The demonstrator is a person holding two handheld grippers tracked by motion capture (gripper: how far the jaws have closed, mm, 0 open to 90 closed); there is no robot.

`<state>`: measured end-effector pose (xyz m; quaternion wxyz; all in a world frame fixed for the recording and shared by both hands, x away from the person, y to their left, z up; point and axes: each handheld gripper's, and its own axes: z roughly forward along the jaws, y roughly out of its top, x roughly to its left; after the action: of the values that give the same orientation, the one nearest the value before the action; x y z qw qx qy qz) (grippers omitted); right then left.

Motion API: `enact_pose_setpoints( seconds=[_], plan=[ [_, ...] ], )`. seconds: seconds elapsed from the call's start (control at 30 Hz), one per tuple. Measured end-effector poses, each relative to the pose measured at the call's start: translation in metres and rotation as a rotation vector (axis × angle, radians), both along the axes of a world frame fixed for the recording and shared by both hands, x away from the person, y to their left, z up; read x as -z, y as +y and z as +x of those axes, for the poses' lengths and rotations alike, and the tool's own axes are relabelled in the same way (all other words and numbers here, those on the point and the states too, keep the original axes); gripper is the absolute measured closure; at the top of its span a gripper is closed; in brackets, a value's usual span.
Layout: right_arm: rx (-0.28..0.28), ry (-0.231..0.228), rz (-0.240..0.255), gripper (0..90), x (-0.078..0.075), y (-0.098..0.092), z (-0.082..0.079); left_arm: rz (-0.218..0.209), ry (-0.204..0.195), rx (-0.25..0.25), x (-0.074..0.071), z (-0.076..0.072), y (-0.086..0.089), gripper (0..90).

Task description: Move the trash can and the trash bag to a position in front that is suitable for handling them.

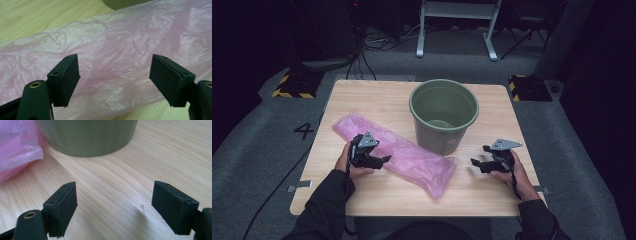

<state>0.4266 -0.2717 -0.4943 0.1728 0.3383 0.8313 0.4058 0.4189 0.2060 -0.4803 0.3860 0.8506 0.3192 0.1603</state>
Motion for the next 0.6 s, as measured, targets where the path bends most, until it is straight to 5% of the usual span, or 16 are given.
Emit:
enact_pose_setpoints(
  seconds=[0.23,0.6],
  plan=[
    [0.027,0.001,-0.011,20.4,0.001,-0.008,0.002,0.039,0.032,0.027,0.009,0.004,-0.008,39.4],
    [0.048,-0.003,-0.009,20.3,0.002,-0.012,0.006,0.027,0.073,0.043,0.018,0.005,-0.015,40.4]
  ],
)
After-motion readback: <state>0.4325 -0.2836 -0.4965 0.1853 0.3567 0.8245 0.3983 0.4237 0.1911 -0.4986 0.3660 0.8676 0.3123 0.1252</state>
